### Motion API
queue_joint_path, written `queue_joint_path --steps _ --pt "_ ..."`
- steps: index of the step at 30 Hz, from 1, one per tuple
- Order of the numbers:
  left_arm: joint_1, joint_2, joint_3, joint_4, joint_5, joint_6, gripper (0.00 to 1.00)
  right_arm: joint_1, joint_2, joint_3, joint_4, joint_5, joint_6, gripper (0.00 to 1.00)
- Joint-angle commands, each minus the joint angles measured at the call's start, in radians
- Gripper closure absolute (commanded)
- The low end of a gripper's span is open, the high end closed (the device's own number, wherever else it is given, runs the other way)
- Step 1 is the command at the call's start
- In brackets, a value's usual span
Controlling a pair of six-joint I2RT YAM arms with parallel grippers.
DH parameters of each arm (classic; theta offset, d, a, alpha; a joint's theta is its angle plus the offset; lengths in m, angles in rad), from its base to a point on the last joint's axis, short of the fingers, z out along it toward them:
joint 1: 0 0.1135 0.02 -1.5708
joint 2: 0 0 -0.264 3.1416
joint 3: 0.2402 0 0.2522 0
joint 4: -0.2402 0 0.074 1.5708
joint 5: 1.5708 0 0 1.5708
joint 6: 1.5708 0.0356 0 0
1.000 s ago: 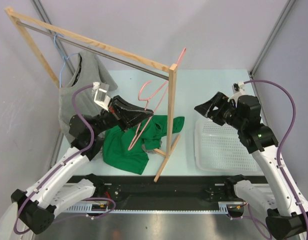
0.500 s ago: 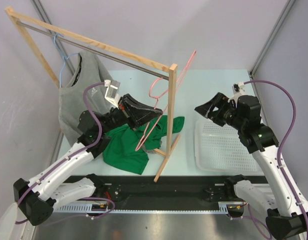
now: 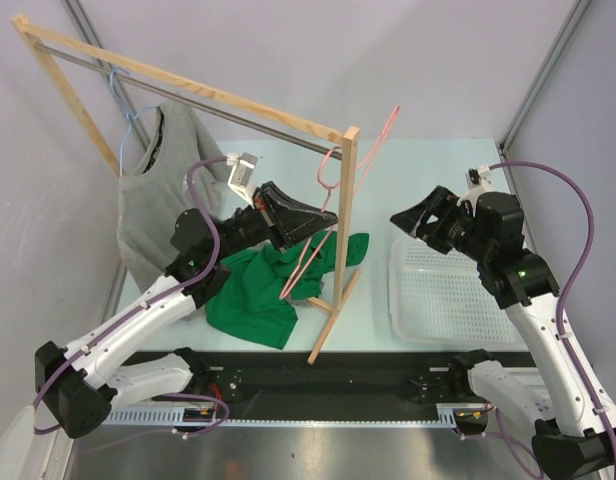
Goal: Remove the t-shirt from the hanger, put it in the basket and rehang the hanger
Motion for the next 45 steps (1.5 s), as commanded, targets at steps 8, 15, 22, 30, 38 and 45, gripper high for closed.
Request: queue_joint_path --steps 8,15,22,30,38,45 --pt "-0.019 -0.046 0.043 -0.134 -0.06 0.06 0.85 -0.004 -0.021 0.034 0.006 0.008 -0.014 0.24" --pt "-0.019 -0.107 0.046 -0.24 -0.079 0.123 0.53 -0.004 -0.034 0.025 0.003 0.013 -0.017 0.24" --pt "-0.014 -0.213 0.082 -0.415 -0.141 0.23 0.0 -0.004 -0.041 -0.006 0.003 0.013 -0.019 0.24" --pt "-0.005 -0.346 0.165 -0.683 -0.349 0.315 0.0 0.002 -0.029 -0.096 0.049 0.043 -0.023 0.22" --pt "-0.005 -0.619 0.054 -0.782 -0.763 0.299 0.05 0.136 0.137 -0.145 0.254 0.065 -0.11 0.09" --pt "-0.005 -0.705 0.062 -0.901 -0.824 0.358 0.06 0.232 0.455 -0.107 0.488 -0.007 -0.212 0.0"
